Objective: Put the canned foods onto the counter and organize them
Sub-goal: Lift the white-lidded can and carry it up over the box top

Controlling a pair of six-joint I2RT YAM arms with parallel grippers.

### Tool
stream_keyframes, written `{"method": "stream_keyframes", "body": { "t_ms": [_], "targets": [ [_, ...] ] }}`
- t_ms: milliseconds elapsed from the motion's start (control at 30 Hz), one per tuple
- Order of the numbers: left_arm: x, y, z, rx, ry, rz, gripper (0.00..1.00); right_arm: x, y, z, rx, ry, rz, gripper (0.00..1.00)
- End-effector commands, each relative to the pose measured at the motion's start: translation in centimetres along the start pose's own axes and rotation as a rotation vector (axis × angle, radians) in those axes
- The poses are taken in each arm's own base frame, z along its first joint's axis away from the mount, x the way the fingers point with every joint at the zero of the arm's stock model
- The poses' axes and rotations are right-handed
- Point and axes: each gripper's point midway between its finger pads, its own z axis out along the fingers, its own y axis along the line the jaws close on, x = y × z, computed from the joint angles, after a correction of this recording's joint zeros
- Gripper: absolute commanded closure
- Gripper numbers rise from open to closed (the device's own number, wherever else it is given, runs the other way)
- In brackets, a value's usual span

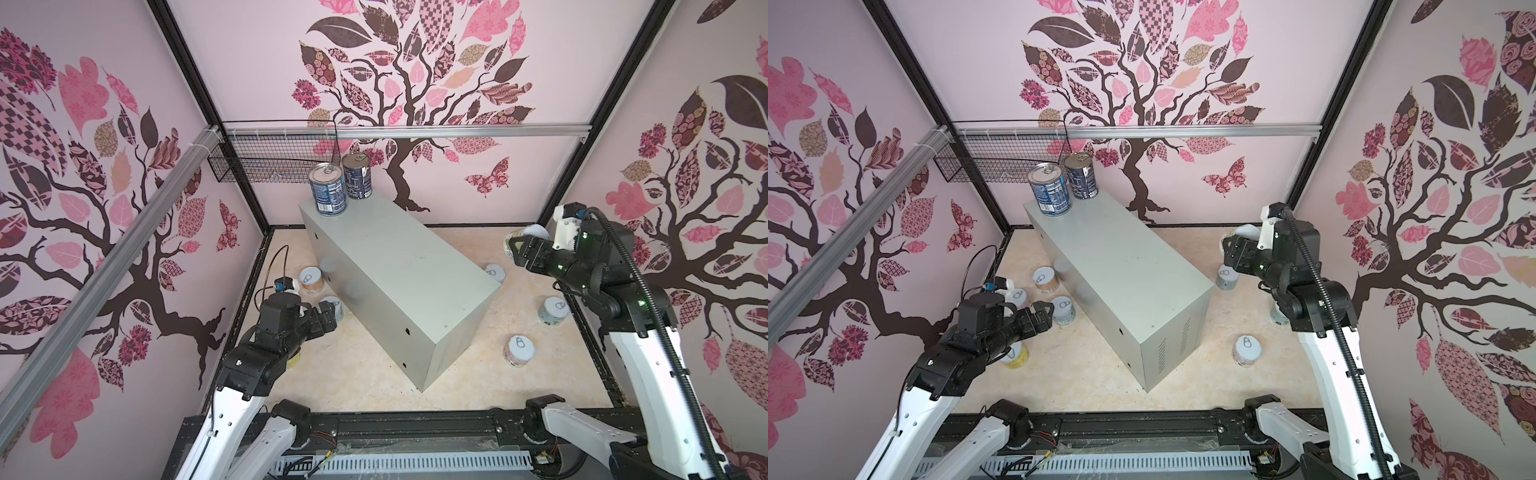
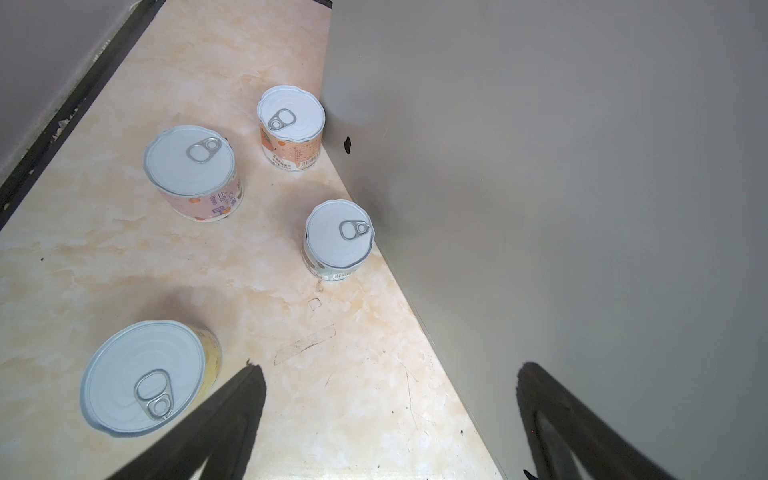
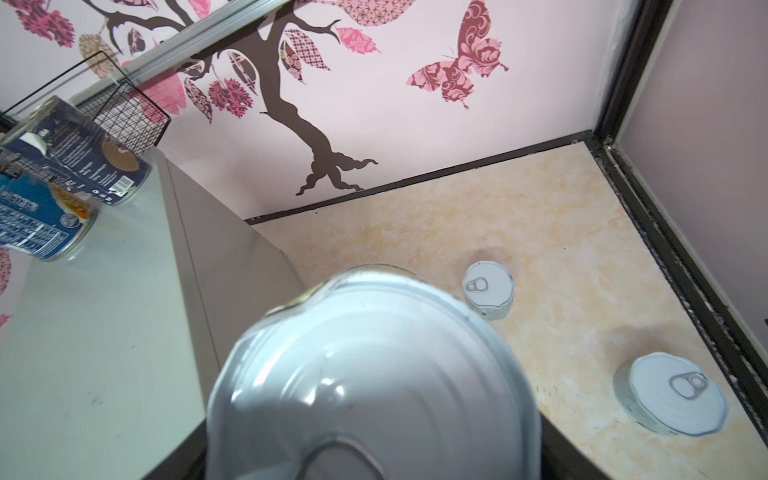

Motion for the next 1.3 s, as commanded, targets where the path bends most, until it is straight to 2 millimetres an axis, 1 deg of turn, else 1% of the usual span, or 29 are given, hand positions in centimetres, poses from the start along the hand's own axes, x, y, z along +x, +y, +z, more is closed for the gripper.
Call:
{"method": "stream_keyframes", "body": {
  "t_ms": [0, 167, 267, 333, 400, 667, 700, 733, 800, 933, 1100, 1267],
  "targets": [
    [-1.5, -0.6, -0.8, 0.012, -0.039, 0.025, 0.02, -2.0, 2.3, -0.5, -0.073, -0.037, -0.031, 0.5],
    [-1.5, -0.5, -0.4, 0.003, -0.035, 0.041, 0.02, -3.0, 4.5, 0.0, -0.113, -0.035, -0.067, 0.51],
    [-1.4, -0.4, 0.1, -0.01, -0.03, 0.052, 0.02, -3.1, 6.9, 0.5, -0.122, -0.028, -0.128, 0.51],
    [-1.3, -0.3, 0.3, -0.017, -0.027, 0.059, 0.02, -3.0, 8.9, 0.9, -0.143, -0.025, -0.168, 0.5],
    [-1.3, -0.2, 0.5, -0.023, -0.03, 0.063, 0.02, -3.0, 10.5, 1.3, -0.168, -0.011, -0.19, 0.5],
    [-0.8, -0.1, 1.2, -0.017, -0.028, 0.056, 0.02, -3.1, 16.4, 2.3, -0.241, 0.011, -0.298, 0.51],
    [-0.6, -0.1, 1.4, -0.017, -0.021, 0.057, 0.02, -2.6, 17.1, 2.7, -0.247, 0.023, -0.316, 0.51],
    [-0.6, -0.1, 1.5, -0.018, -0.019, 0.057, 0.02, -2.8, 17.9, 2.5, -0.262, 0.019, -0.327, 0.51],
    [-0.4, 0.0, 1.7, -0.02, -0.015, 0.059, 0.02, -2.5, 19.1, 2.7, -0.278, 0.03, -0.353, 0.51],
    [0.0, 0.1, 2.0, -0.02, -0.013, 0.057, 0.02, -1.7, 21.1, 3.6, -0.303, 0.049, -0.392, 0.51],
    [0.3, 0.2, 2.3, -0.019, -0.007, 0.059, 0.02, -0.9, 22.5, 5.0, -0.324, 0.065, -0.409, 0.51],
    [0.6, 0.2, 2.5, -0.013, -0.002, 0.056, 0.02, 0.6, 24.0, 6.5, -0.334, 0.091, -0.446, 0.51]
  ]
}}
